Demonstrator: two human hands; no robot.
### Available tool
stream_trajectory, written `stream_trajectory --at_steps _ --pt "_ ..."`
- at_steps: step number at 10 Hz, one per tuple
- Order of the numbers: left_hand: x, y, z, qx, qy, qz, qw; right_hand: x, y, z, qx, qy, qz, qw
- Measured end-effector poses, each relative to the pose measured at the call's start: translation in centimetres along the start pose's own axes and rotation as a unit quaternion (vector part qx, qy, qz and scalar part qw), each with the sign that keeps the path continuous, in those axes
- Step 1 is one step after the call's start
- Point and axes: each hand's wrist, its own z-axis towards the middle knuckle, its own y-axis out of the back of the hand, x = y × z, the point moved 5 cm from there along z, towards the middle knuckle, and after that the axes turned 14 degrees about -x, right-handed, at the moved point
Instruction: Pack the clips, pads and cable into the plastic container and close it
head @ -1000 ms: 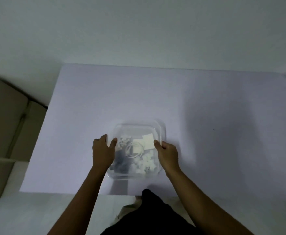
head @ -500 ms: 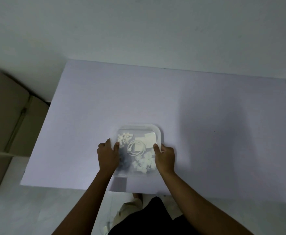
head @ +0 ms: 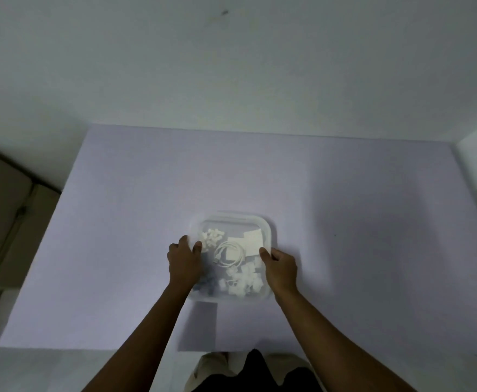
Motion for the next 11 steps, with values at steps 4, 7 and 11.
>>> stream_trajectory --at_steps 4,7,11 --pt "-21.2 -14.2 0.6 0.075 -0.010 -0.088 0.993 3.0 14.7 21.1 -0.080 -0.002 0.025 0.997" --pt "-27.4 -18.1 3.1 0.064 0.006 -0.067 0.996 5.9 16.3 29.3 -0.039 -0.032 0.051 0.997" --pt "-27.0 -17.4 4.8 0.095 -0.052 -0.011 0.994 7.9 15.3 30.3 0.004 -0.005 0.014 1.000"
